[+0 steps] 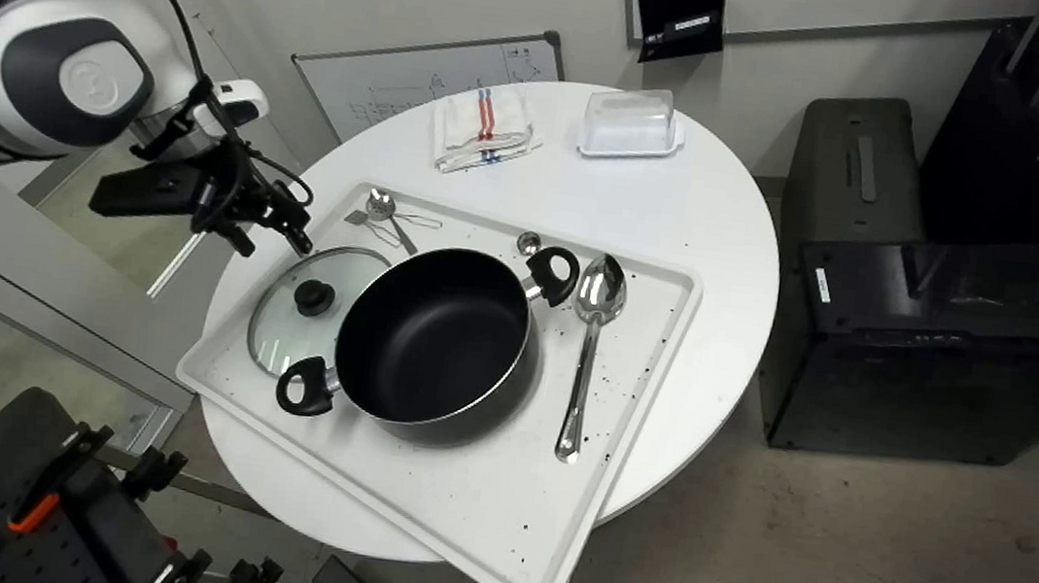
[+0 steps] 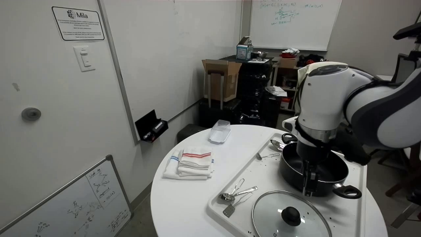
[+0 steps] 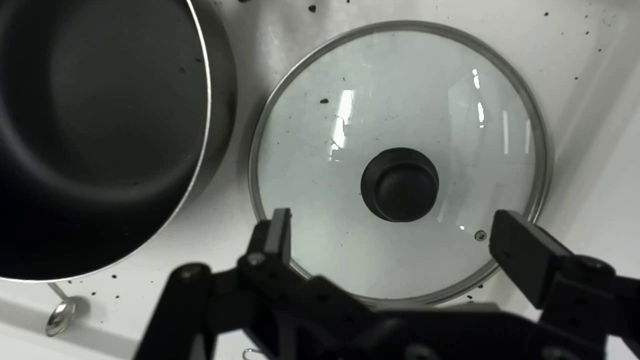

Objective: Place the glass lid on the pot.

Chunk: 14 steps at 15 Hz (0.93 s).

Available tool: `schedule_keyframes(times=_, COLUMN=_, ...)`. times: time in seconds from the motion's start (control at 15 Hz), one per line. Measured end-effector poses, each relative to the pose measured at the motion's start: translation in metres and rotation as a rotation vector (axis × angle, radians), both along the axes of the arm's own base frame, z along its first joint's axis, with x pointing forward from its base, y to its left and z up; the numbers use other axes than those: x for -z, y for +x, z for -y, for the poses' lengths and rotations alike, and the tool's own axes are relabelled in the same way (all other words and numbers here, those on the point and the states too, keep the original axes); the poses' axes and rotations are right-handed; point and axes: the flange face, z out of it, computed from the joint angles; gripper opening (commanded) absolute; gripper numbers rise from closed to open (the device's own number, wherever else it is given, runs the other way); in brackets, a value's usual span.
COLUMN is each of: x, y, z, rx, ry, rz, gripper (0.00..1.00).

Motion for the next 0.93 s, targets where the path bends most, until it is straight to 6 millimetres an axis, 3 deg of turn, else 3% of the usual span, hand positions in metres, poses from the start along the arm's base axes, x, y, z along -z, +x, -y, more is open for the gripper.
schedule_keyframes(times=0.53, x=0.068, y=0.018, z=-0.042, rx=-0.069, ry=-0.010, rz=0.005, gripper=1.00)
schedule_keyframes(times=0.93, x=0.091, y=0.009, z=-0.048, rx=-0.087, ry=-0.024, rz=-0.023, gripper=1.00)
